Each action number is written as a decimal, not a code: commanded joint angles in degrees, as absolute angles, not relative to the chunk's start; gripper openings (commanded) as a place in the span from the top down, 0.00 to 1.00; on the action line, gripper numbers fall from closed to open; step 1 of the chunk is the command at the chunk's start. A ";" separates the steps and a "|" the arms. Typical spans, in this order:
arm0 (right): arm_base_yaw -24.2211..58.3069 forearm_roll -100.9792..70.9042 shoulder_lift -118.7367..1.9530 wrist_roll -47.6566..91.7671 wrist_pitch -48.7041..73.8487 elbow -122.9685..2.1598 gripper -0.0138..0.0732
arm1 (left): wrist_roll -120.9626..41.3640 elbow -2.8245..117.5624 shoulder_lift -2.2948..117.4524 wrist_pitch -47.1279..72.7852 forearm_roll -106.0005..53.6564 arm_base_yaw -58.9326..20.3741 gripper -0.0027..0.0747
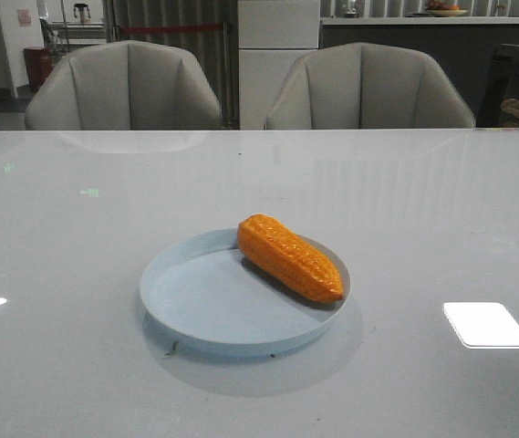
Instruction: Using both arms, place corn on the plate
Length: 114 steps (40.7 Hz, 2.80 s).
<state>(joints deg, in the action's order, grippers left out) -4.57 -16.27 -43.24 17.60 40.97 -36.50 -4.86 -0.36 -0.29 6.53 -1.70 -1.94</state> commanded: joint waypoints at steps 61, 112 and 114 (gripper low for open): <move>-4.11 -10.22 2.13 18.02 8.56 -13.36 0.76 | -4.14 -2.46 -1.19 2.18 -1.72 -2.01 0.85; 4.29 -4.90 1.92 11.06 0.47 0.40 0.78 | -4.14 -2.46 -1.19 2.18 -1.72 -2.01 0.85; 4.29 -4.90 1.92 11.06 0.47 0.40 0.78 | -4.14 -2.46 -1.19 2.18 -1.72 -2.01 0.85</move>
